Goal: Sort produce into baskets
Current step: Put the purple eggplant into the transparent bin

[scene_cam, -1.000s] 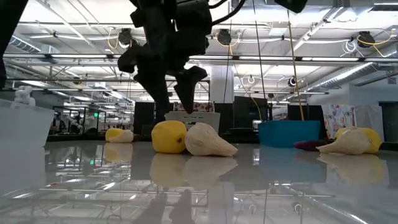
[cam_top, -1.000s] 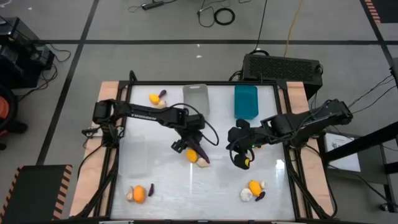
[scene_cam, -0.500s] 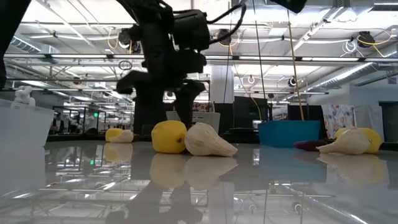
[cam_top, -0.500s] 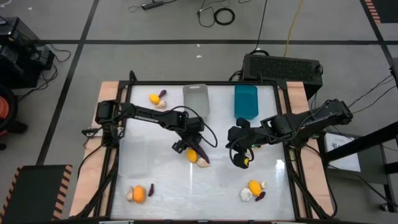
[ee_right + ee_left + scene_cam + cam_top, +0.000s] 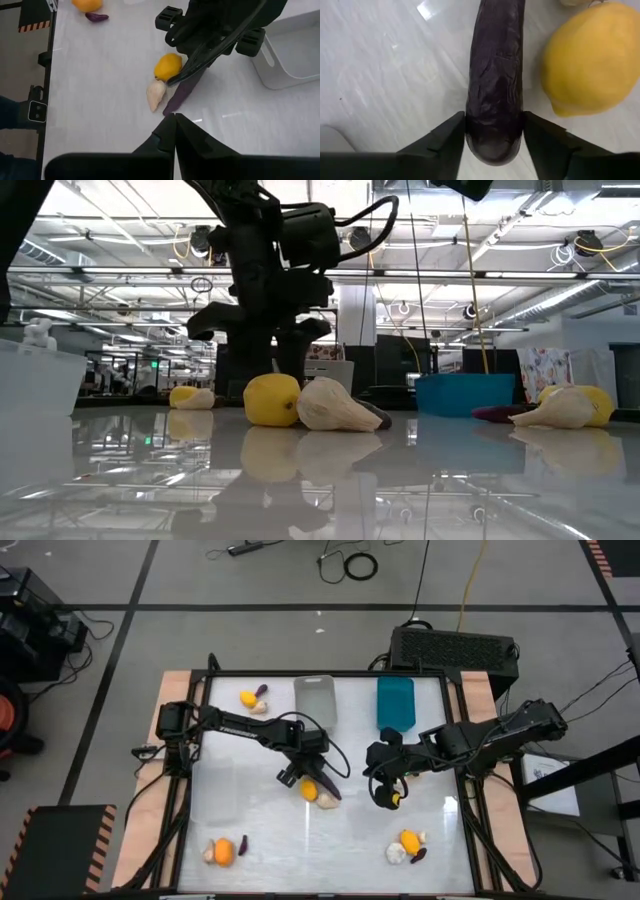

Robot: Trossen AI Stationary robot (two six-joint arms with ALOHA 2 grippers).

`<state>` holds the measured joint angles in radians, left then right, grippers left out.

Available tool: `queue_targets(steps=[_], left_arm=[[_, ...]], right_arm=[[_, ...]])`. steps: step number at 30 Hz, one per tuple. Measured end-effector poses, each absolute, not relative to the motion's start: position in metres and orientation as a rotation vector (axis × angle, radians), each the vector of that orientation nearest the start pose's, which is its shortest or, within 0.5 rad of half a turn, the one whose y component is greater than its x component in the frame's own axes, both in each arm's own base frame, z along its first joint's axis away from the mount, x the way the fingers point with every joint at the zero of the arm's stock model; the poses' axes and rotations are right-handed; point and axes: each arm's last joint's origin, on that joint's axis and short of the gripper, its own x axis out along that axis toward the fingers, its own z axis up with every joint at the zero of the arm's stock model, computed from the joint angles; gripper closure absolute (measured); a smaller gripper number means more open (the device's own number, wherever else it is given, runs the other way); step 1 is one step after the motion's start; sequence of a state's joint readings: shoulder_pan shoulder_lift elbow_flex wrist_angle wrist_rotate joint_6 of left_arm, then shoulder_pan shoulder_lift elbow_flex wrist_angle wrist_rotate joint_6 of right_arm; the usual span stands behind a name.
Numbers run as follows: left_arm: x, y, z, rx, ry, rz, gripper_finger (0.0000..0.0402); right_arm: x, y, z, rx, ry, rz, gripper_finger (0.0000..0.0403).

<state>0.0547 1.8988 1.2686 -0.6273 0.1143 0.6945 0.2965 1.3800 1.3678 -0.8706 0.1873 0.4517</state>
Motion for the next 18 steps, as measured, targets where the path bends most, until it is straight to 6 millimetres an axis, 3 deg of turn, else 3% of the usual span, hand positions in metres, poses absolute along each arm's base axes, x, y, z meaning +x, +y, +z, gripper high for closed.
queue_targets(steps=[7,14,18], left_arm=[[0.367,0.018,0.176,0.487,1.171,-0.468,0.0275],[0.363,0.020,0.227,0.487,1.140,-0.363,0.0264],[0.352,0.024,0.261,0.386,1.111,-0.269,0.0262]], right_arm=[[0.267,0.072,0.345,0.197,0.858,-0.097,0.0403],[0.262,0.060,0.353,0.159,0.832,-0.098,0.0403],[0.257,0.048,0.360,0.124,0.804,-0.104,0.0402]])
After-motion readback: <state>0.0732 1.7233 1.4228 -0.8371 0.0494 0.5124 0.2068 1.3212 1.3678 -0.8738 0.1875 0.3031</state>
